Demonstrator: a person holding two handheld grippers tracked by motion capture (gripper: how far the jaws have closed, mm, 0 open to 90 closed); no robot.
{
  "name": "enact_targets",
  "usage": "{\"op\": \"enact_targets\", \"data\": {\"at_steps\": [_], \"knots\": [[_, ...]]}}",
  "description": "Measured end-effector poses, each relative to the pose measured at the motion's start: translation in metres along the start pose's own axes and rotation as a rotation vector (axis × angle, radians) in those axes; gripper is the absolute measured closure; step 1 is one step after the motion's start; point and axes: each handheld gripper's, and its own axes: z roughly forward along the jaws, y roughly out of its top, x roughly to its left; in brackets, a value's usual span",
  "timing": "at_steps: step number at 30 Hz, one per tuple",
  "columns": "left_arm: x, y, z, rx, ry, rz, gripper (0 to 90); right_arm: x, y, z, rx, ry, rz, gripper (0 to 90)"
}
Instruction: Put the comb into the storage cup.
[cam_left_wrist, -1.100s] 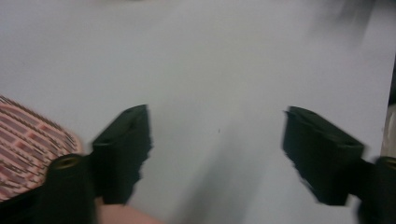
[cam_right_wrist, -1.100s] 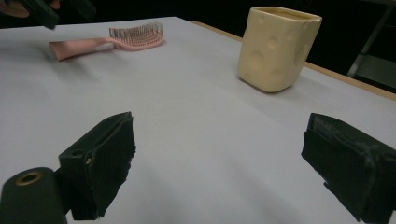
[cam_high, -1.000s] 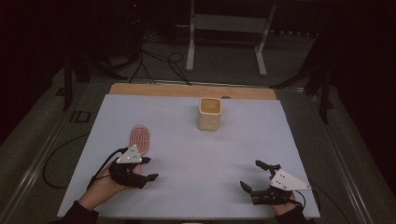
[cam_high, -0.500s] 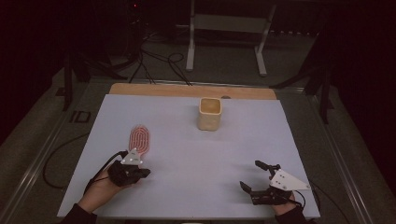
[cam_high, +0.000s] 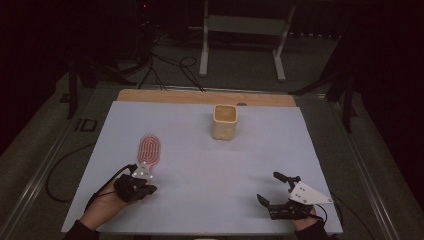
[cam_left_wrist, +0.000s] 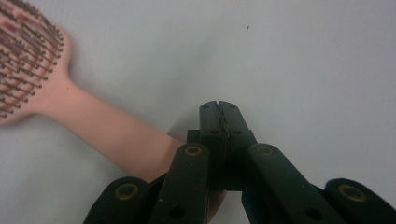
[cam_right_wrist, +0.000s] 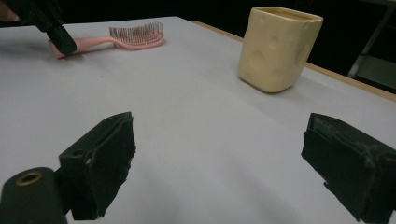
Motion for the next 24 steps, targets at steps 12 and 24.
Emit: {"op": "enact_targets", "data": {"at_steps": [12,24], "knots": [[0.014,-0.022,-0.013,0.03,0.037,-0.057,89.9,0.0,0.0,0.0,0.001,0.0,-0.001,9.0],[0.034,-0.041,-0.025,0.043,0.084,-0.114,89.8,0.0,0.0,0.0,0.002,-0.003,-0.001,9.1]]}}
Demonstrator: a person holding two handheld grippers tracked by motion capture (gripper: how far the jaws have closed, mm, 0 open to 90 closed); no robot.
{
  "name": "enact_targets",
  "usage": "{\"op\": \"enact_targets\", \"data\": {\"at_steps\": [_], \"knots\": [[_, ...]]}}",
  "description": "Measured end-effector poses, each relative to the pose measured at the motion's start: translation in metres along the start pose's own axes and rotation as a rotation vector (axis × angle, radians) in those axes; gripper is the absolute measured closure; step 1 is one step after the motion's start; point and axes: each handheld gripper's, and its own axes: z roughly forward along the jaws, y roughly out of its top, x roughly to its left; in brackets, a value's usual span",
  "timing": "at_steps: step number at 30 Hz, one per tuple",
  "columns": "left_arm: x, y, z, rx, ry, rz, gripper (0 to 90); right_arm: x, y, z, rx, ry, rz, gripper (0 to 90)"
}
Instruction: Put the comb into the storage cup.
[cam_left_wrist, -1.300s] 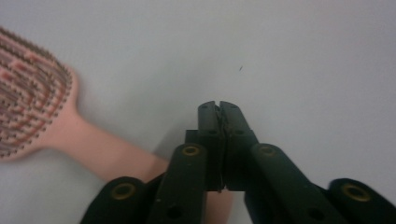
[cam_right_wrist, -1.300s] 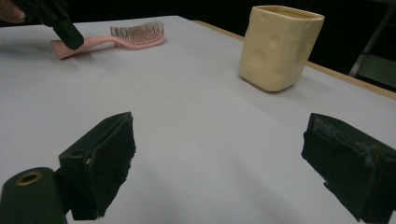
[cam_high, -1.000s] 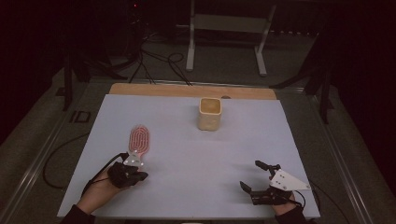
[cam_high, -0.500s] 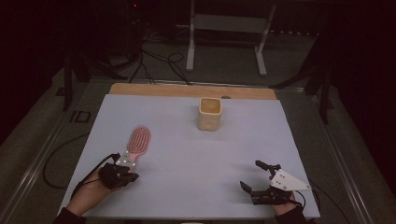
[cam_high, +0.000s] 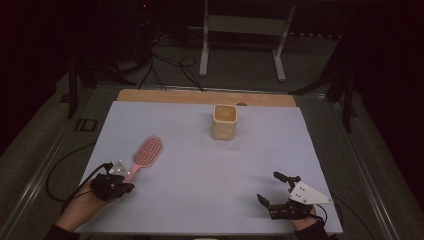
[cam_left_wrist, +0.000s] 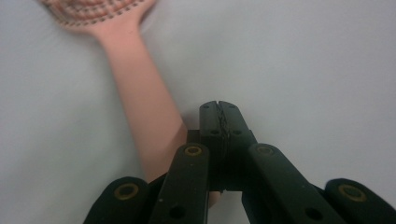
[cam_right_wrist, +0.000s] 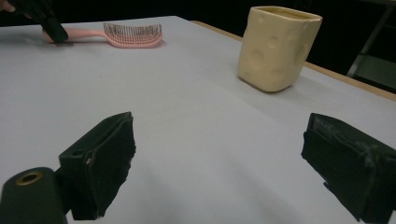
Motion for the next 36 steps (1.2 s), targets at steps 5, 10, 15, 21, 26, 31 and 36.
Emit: {"op": "enact_targets", "data": {"at_steps": [5,10,15,21,26,31,36], "knots": [[0.006,-0.006,-0.003,0.013,0.029,-0.013,89.8,0.0,0.0,0.0,0.002,0.0,-0.001,9.0],[0.011,-0.011,-0.007,0.028,0.068,-0.022,89.8,0.0,0.0,0.0,0.001,-0.001,0.001,9.0],[0.017,-0.013,-0.013,0.04,0.112,-0.04,89.8,0.0,0.0,0.001,0.002,0.0,-0.002,9.0],[0.015,-0.01,-0.026,0.002,0.095,-0.036,89.7,0.0,0.0,0.0,0.002,-0.002,0.0,9.1],[0.013,-0.004,-0.038,-0.033,0.079,-0.037,89.7,0.0,0.0,0.0,0.001,0.0,-0.002,9.1],[0.012,0.002,-0.043,-0.039,0.074,-0.048,89.2,0.0,0.0,0.0,-0.002,0.0,0.0,9.1],[0.011,0.009,-0.044,-0.024,0.082,-0.045,79.7,0.0,0.0,0.0,0.001,0.0,0.001,9.1]]}}
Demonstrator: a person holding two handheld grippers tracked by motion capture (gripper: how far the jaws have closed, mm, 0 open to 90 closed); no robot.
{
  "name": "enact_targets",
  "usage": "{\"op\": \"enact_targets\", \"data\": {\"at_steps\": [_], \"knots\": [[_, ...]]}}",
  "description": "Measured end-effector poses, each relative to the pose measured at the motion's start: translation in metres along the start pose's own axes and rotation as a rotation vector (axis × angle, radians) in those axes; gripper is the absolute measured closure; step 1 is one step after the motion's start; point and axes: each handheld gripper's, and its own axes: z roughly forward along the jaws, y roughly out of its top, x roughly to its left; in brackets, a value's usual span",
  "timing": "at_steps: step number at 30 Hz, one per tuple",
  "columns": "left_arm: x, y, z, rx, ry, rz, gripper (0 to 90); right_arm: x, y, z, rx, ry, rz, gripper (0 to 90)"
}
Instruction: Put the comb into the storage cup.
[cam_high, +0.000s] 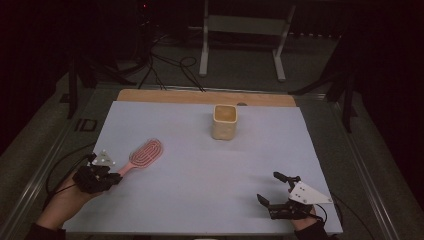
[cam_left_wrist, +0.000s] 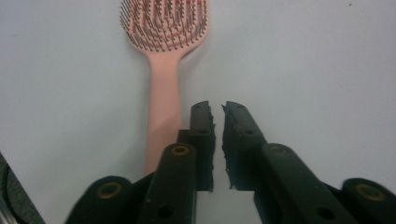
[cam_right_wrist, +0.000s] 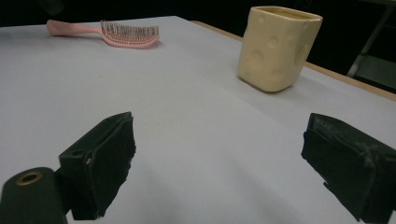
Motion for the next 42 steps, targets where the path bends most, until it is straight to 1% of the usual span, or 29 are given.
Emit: {"op": "enact_targets", "data": {"at_steps": [2,4,8,12,13,14,15,16,18,19,20,22,24,25,28,30,31,32,36,37,38,39,40,41,42], "knots": [[0.0,0.003,0.0,0.005,-0.001,0.003,76.6,0.0,0.0,0.0,0.0,0.0,0.0,9.1],[0.001,0.005,-0.001,0.014,0.01,0.002,71.1,0.0,0.0,0.0,0.0,-0.001,-0.001,9.1],[0.004,0.009,-0.001,0.026,0.022,-0.016,60.4,0.0,0.0,0.0,0.0,0.001,-0.003,9.1],[0.005,0.014,0.0,0.053,0.022,-0.008,48.3,0.0,0.0,0.0,0.001,0.001,-0.002,9.1],[0.005,0.014,0.0,0.053,0.022,-0.008,45.8,0.0,0.0,0.0,0.001,0.001,-0.002,9.1],[0.007,0.015,0.001,0.06,0.024,-0.01,45.8,0.0,0.0,0.0,0.001,0.001,-0.002,9.1],[0.007,0.016,0.003,0.071,0.023,-0.014,40.4,0.0,0.0,0.0,0.001,0.001,-0.003,9.1],[0.007,0.016,0.004,0.082,0.03,-0.009,37.3,0.0,0.0,0.0,0.001,0.001,-0.003,9.1],[0.006,0.018,0.006,0.101,0.029,-0.004,30.0,0.0,0.0,0.0,0.001,0.001,-0.002,9.1],[0.006,0.019,0.008,0.107,0.033,-0.001,23.2,0.0,0.0,0.0,0.0,0.001,-0.002,9.1],[0.006,0.02,0.009,0.11,0.027,-0.008,23.2,0.0,0.0,0.0,0.0,0.001,-0.002,9.1],[0.008,0.022,0.01,0.115,0.0,-0.028,16.5,0.0,0.0,0.001,0.002,0.002,-0.001,9.1],[0.008,0.023,0.012,0.126,-0.016,-0.019,13.3,0.0,0.0,0.001,0.001,0.004,0.0,9.1],[0.008,0.025,0.013,0.132,-0.024,-0.02,8.1,0.0,0.0,0.001,0.0,0.005,0.001,9.1],[0.008,0.028,0.017,0.155,-0.011,-0.028,0.8,0.0,0.0,0.0,-0.003,0.005,0.003,9.1],[0.01,0.03,0.02,0.164,-0.027,-0.024,0.6,0.0,0.0,0.0,-0.002,0.003,0.0,9.1],[0.01,0.031,0.021,0.17,-0.017,-0.033,0.5,0.0,0.0,0.001,-0.001,0.005,0.001,9.0],[0.012,0.032,0.023,0.18,-0.016,-0.03,0.6,0.0,0.0,0.001,-0.001,0.005,0.001,9.1],[0.016,0.037,0.028,0.191,-0.014,-0.04,0.6,0.0,0.0,0.001,0.0,0.006,0.001,9.1],[0.017,0.037,0.029,0.194,-0.03,-0.038,0.9,0.0,0.0,0.001,0.0,0.007,0.002,9.1],[0.017,0.038,0.031,0.193,-0.035,-0.038,1.1,0.0,0.0,0.001,0.0,0.007,0.003,9.1],[0.018,0.039,0.031,0.203,-0.04,-0.039,1.3,0.0,0.0,0.001,0.001,0.007,0.001,9.1],[0.019,0.04,0.033,0.208,-0.042,-0.039,4.7,0.0,0.0,0.001,0.002,0.007,0.001,9.1],[0.02,0.041,0.034,0.225,-0.039,-0.041,6.2,0.0,0.0,0.001,0.001,0.007,0.002,9.1],[0.021,0.041,0.036,0.232,-0.041,-0.043,6.5,0.0,0.0,0.001,0.002,0.007,0.001,9.1]]}}
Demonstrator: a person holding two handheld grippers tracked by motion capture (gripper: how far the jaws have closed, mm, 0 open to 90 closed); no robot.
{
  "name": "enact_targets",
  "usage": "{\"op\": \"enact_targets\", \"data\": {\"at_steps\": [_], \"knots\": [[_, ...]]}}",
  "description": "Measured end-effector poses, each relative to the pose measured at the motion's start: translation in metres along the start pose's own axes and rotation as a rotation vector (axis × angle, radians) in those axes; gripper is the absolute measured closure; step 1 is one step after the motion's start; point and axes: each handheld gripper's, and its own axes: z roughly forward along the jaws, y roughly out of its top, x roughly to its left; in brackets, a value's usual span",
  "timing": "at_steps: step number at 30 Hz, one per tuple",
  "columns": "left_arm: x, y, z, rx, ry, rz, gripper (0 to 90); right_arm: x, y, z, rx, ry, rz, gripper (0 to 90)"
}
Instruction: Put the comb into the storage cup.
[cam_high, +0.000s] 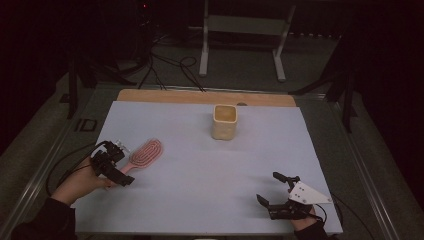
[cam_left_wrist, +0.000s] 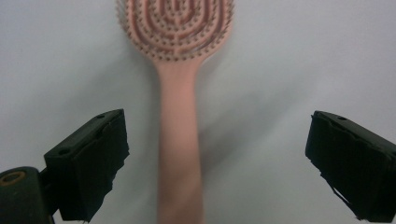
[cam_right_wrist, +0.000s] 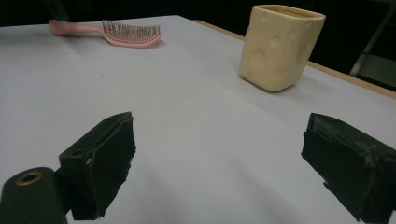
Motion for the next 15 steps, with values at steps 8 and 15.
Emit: {"op": "enact_targets", "data": {"at_steps": [8,15], "knots": [[0.008,0.005,0.005,0.028,0.0,0.006,6.5,0.0,0.0,0.0,-0.001,0.001,-0.001,9.1],[0.014,0.012,0.009,0.056,-0.008,0.028,14.3,0.0,0.0,0.0,-0.001,0.001,-0.001,9.1]]}}
